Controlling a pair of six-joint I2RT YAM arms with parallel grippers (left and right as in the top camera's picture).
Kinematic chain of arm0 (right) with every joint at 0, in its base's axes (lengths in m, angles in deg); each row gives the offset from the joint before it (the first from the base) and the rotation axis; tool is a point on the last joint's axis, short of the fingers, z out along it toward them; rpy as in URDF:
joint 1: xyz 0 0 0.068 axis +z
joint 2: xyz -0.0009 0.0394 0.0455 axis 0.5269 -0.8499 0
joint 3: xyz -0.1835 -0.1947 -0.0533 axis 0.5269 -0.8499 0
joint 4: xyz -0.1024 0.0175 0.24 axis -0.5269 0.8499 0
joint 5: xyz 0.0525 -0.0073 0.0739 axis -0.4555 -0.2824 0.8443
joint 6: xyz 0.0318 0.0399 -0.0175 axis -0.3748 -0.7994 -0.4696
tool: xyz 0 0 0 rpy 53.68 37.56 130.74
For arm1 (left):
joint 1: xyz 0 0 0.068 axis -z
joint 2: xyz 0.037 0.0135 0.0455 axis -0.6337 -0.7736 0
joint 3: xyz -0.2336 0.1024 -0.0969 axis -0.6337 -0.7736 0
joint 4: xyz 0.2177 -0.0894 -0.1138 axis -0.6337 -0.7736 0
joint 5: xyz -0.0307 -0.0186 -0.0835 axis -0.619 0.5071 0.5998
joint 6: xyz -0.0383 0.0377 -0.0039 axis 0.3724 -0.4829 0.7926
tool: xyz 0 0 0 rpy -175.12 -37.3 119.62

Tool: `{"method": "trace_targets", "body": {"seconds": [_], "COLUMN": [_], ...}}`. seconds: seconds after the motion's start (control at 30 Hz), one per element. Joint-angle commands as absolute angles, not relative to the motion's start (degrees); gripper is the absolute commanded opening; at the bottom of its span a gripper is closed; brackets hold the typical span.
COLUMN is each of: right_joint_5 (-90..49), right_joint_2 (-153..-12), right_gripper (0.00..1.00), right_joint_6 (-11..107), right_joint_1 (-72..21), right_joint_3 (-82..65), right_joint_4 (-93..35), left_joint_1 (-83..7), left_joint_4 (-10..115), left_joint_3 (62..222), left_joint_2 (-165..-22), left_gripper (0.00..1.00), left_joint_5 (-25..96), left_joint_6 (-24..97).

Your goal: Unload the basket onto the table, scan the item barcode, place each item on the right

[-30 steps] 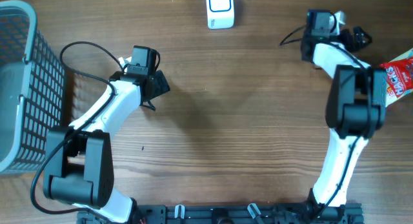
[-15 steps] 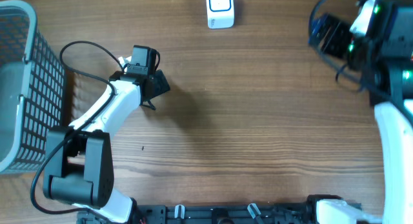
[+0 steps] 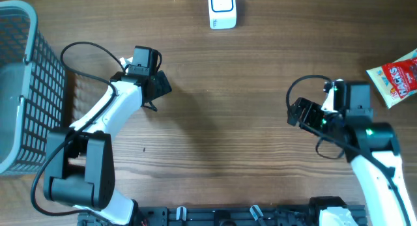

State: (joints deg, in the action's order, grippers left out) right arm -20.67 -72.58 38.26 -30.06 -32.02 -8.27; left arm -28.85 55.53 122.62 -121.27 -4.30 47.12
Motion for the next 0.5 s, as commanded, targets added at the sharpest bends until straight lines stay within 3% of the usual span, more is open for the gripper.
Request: {"method": "trace_targets", "body": {"seconds": [0.0, 0.2, 0.47], "right_joint_5": [-19.25, -16.26, -10.79], "right_joint_2": [-77.39, -77.39, -42.77], "right_gripper": [1.00, 1.00, 1.00], "right_joint_6": [39.90, 40.91, 46.18], "right_joint_1": [-29.82, -29.77, -29.77], "right_joint_3": [-32.15, -32.52, -50.81], "right_joint_4": [-9.24, -11.49, -27.33], "left_joint_1": [-29.00, -29.00, -29.00], "left_joint_4": [55.66, 55.66, 55.66], "left_joint_3": [123.30, 123.30, 123.30], "left_joint_2": [-120.41, -120.41, -120.41], "left_gripper": [1.00, 1.00, 1.00], "left_joint_5": [-5.22, -5.22, -5.22], "left_joint_6": [47.27, 47.25, 47.27]}}
